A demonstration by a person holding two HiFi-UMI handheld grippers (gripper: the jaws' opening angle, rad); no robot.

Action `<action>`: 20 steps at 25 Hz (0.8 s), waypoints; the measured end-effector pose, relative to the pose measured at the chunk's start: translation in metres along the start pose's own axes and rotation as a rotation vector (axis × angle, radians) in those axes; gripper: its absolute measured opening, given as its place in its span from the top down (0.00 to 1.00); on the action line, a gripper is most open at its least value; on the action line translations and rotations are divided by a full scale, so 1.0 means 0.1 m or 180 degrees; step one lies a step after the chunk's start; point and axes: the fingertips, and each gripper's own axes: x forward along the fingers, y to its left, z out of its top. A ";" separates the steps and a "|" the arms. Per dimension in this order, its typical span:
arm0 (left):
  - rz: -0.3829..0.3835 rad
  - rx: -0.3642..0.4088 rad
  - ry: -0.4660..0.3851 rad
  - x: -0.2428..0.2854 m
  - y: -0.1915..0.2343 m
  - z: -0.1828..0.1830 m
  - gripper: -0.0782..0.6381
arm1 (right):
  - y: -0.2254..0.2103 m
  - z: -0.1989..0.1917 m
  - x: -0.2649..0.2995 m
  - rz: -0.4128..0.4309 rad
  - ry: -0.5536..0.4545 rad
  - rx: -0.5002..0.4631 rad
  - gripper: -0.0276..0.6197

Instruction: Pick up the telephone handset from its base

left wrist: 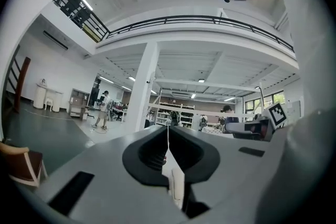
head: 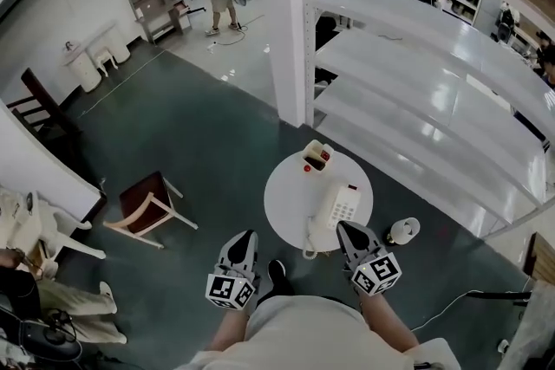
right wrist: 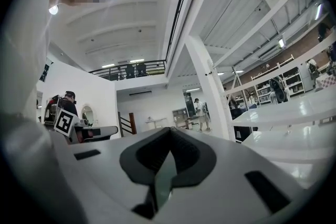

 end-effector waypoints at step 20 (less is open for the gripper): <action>-0.0530 -0.0068 0.0120 1.14 1.38 0.31 0.86 | -0.30 0.26 1.39 -0.0644 -0.0031 -0.0139 0.95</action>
